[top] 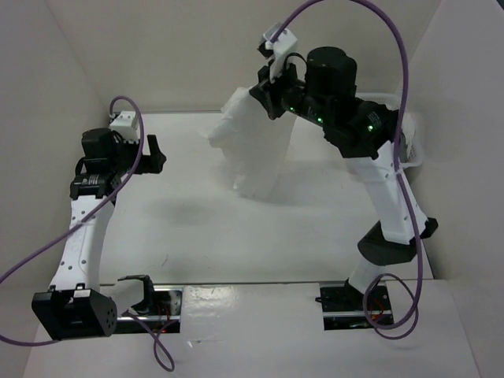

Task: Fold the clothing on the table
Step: Flatten the skirt out

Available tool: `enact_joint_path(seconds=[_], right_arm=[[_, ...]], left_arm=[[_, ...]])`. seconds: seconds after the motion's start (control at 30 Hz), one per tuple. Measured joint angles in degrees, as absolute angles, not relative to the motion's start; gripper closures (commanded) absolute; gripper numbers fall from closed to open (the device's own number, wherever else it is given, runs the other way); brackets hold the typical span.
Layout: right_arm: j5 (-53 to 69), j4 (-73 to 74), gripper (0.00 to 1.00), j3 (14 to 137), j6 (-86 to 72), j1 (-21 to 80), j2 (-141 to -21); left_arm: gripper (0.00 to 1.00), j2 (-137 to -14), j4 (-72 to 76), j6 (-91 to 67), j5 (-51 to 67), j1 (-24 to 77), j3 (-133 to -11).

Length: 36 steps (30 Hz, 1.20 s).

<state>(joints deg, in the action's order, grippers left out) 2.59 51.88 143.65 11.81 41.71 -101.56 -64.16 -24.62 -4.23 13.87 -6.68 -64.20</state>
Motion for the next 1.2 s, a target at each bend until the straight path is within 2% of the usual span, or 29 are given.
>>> enact_joint_path(seconds=[0.17,0.43,0.73,1.2], right_arm=[[3.88,50.63,1.00,139.57,11.35,41.21,-97.47],[7.60,53.17,1.00,139.52,10.72,41.82,-107.20],[10.44,54.35,1.00,143.15,10.15,43.31,-108.38],[13.34,55.42,1.00,143.96,10.41,54.70,-109.82]], left_arm=[[0.00,-61.91,-24.29,-3.16,14.79,-5.41,-64.20],[0.00,-58.48,-23.09,-2.79,12.60,-4.62,-63.59],[0.00,-58.17,-22.02,-1.96,11.70,-4.43,-61.78],[0.00,-53.36,-18.22,-1.93,13.74,-4.25,-59.27]])
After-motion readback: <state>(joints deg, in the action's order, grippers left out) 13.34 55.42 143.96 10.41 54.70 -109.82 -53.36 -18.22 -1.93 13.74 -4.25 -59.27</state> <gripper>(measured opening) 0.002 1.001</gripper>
